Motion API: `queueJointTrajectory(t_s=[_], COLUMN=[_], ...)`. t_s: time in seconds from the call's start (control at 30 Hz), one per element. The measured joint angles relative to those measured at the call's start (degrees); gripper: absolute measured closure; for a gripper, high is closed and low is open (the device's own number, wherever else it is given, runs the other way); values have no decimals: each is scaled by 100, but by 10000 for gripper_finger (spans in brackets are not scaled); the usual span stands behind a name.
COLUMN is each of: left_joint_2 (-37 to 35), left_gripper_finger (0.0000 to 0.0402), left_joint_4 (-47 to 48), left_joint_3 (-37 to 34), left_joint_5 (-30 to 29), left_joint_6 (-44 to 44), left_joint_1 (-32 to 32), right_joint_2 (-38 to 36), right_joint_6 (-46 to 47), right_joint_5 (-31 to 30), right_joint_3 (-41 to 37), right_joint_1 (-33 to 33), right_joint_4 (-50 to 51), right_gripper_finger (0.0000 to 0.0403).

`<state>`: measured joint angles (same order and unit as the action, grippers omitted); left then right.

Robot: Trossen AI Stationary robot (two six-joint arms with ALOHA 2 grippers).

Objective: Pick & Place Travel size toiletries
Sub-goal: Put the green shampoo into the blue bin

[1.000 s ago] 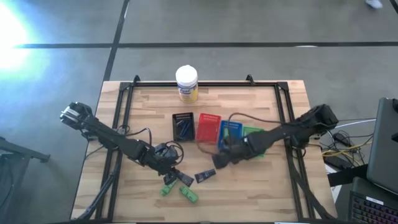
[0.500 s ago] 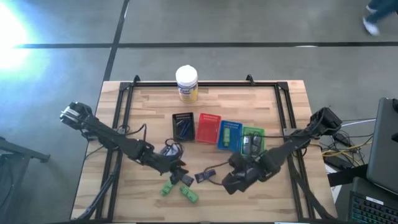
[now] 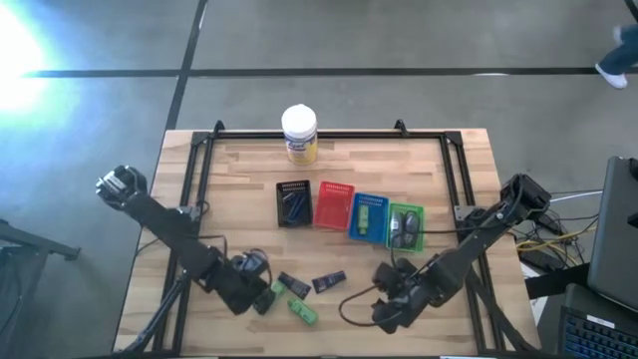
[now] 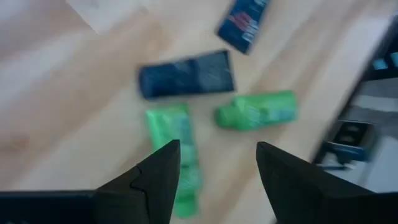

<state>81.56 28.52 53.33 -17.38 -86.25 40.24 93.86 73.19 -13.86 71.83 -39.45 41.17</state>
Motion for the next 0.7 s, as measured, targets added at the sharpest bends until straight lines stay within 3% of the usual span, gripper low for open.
queueJointTrajectory(t_s=[0.17, 0.3, 0.57, 0.7], left_joint_2=[0, 0, 88, 656], left_gripper_finger=[186, 186, 186, 188], left_joint_4=[-314, -63, 156, 210], left_joint_3=[3, 0, -4, 114], left_joint_5=[-27, -3, -262, 269], left_joint_6=[-265, -984, -1104, -1090], left_joint_1=[339, 381, 359, 353], right_joint_2=[0, 0, 2, 2], right_joint_6=[-277, -422, -464, -376], right_joint_5=[-55, -143, -281, -283], right_joint_3=[-7, -23, -96, -136], right_joint_1=[-6, -6, -3, 8], right_joint_4=[2, 14, 13, 13], right_gripper_finger=[147, 155, 179, 183])
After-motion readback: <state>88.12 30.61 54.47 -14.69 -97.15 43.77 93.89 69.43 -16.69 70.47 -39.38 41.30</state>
